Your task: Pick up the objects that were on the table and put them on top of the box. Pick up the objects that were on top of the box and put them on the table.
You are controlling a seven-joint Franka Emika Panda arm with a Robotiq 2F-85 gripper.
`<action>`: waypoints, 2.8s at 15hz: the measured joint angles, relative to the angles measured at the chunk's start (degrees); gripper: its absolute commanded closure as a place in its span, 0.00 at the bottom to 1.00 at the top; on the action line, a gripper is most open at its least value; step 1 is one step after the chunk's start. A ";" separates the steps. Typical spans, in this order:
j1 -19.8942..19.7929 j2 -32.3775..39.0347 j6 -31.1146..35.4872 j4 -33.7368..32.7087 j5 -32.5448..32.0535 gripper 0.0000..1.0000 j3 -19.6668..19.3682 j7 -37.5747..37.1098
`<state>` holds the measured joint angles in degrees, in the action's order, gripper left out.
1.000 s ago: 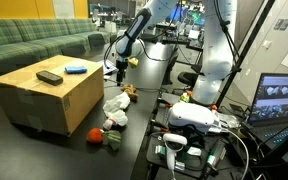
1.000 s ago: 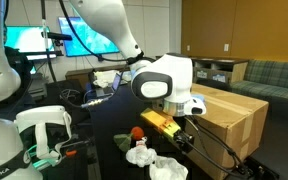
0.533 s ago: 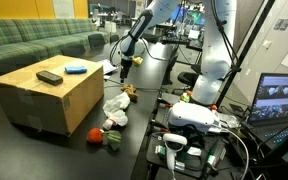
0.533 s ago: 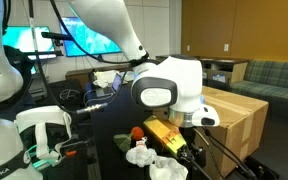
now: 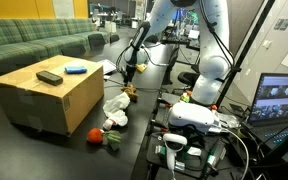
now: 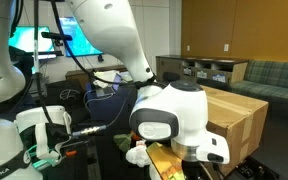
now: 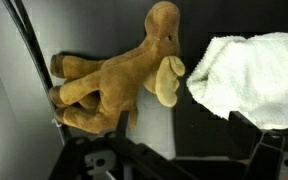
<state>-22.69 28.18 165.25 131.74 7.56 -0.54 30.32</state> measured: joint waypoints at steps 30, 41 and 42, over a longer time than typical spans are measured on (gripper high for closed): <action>-4.39 17.84 -0.41 -15.88 -0.70 0.95 -0.20 -13.27; 7.08 -3.18 -5.90 -10.15 -5.33 0.95 -6.69 -22.47; 9.12 -5.37 -6.55 -10.00 -6.78 0.95 -7.81 -24.54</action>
<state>-13.57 22.81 158.70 121.74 0.78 -8.35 5.78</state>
